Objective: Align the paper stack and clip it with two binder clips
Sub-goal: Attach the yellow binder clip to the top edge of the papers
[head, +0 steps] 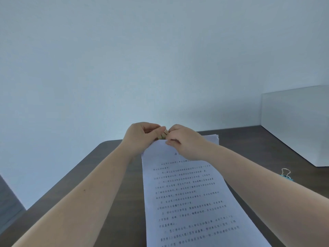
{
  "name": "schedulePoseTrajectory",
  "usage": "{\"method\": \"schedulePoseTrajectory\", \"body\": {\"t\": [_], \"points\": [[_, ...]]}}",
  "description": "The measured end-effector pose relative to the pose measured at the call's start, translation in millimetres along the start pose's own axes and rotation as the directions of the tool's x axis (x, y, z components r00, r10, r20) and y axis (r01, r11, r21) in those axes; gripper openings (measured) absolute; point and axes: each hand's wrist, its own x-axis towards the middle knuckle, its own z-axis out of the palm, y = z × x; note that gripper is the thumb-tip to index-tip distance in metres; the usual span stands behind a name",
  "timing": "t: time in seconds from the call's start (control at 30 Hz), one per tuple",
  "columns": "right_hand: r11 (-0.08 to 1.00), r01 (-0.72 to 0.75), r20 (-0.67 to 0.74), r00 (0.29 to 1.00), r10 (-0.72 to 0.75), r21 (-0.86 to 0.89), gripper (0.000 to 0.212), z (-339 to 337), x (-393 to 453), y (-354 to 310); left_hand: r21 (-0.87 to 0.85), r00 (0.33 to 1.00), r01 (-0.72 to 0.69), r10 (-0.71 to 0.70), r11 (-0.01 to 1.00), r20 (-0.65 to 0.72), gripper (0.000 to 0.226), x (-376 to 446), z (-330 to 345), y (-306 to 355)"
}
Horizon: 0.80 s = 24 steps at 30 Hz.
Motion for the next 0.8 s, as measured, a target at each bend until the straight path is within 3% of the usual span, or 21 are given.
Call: {"method": "schedulePoseTrajectory", "body": {"t": [0.2, 0.8], "points": [[0.975, -0.027, 0.017, 0.999, 0.031, -0.219, 0.037, -2.7, 4.3, 10.5, -0.032, 0.988, -0.047, 0.042, 0.998, -0.146, 0.007, 5.8, -22.5, 4.3], [0.966, -0.027, 0.076, 0.996, 0.048, -0.256, 0.043, -9.6, 7.8, 7.6, 0.189, 0.991, -0.126, 0.131, 0.974, -0.016, 0.016, -5.2, -15.3, 10.4]]}}
